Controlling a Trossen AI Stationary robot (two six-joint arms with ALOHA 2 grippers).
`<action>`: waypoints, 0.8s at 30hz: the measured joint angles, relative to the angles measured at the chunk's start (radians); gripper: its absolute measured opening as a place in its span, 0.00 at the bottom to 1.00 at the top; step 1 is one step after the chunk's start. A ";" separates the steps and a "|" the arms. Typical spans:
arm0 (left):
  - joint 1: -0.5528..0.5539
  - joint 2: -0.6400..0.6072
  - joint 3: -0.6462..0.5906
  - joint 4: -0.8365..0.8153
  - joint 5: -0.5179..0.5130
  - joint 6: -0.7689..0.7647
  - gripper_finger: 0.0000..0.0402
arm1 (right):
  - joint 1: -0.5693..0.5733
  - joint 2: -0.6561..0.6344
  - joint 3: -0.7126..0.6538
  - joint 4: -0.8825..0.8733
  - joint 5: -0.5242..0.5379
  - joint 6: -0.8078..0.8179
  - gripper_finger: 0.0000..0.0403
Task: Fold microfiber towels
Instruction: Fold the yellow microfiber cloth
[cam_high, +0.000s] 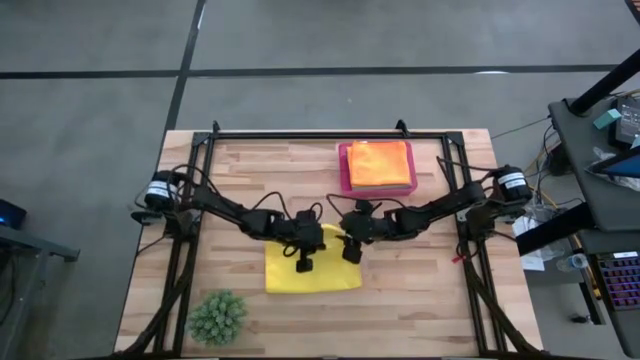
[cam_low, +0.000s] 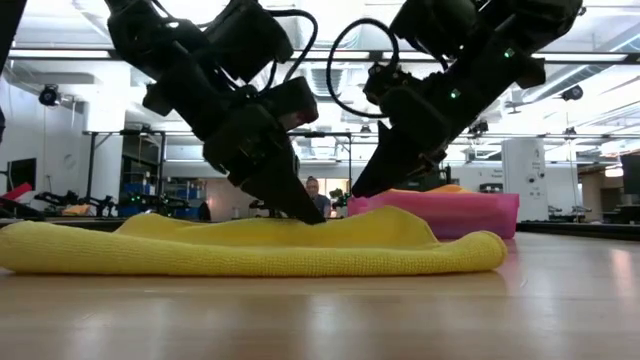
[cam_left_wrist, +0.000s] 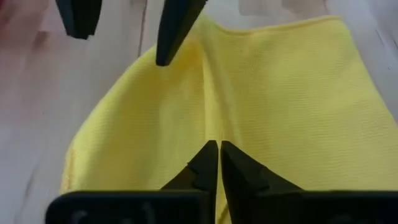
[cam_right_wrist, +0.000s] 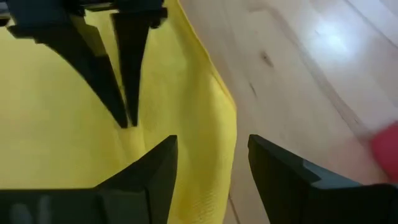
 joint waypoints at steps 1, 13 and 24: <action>-0.002 0.000 -0.001 -0.001 0.000 -0.011 0.01 | -0.004 0.005 0.000 0.001 0.000 0.003 0.46; 0.081 -0.130 -0.002 -0.084 -0.114 -0.047 0.10 | -0.013 0.043 -0.007 0.002 0.004 -0.021 0.39; 0.120 -0.035 -0.002 -0.093 -0.052 -0.058 0.47 | -0.014 0.042 -0.008 0.004 0.004 -0.027 0.41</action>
